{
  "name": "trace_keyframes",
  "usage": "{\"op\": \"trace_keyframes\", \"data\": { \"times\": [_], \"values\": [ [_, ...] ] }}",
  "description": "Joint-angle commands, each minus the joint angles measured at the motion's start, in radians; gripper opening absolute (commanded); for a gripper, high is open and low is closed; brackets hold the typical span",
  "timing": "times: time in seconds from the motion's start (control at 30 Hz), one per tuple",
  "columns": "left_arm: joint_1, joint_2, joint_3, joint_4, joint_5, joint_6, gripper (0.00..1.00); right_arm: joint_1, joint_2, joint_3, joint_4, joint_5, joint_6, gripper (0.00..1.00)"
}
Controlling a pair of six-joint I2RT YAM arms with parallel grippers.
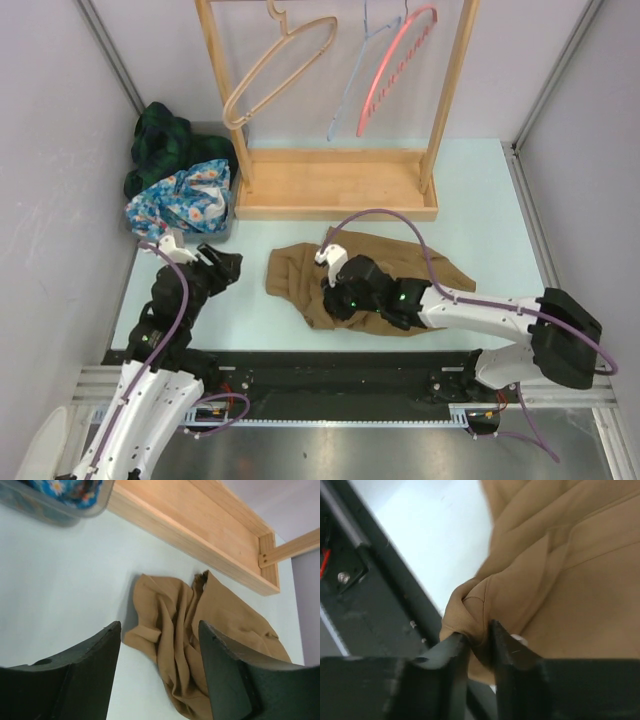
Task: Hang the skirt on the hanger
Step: Move the skirt to the center of the board
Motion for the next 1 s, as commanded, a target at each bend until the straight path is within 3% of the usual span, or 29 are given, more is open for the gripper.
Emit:
{"op": "trace_keyframes", "data": {
  "times": [0.0,0.1,0.23,0.37,0.47,0.63,0.77,0.97],
  "values": [
    [-0.002,-0.001,-0.063,0.034,0.141,-0.091,0.69,0.056,-0.015,0.024,0.008,-0.076,0.033,0.6],
    [0.0,0.002,-0.1,0.049,0.165,-0.114,0.71,0.058,-0.135,0.026,-0.014,-0.061,0.021,0.86],
    [-0.002,0.027,-0.128,0.094,0.286,-0.123,0.73,0.029,-0.29,0.078,-0.083,-0.021,-0.013,0.97],
    [-0.005,0.061,-0.142,0.155,0.407,-0.09,0.74,-0.092,-0.347,0.123,-0.167,-0.029,0.002,0.98],
    [-0.028,0.117,-0.131,0.186,0.463,-0.059,0.76,-0.209,-0.295,0.164,-0.248,-0.027,0.015,0.97],
    [-0.089,0.228,-0.139,0.265,0.483,0.007,0.79,-0.318,-0.051,0.3,-0.313,0.057,0.008,0.95],
    [-0.123,0.289,-0.143,0.322,0.486,0.056,0.79,-0.373,0.13,0.385,-0.246,0.054,-0.047,0.93],
    [-0.157,0.248,-0.117,0.402,0.515,0.07,0.81,-0.424,0.395,0.521,-0.175,-0.016,-0.142,0.8]
  ]
}}
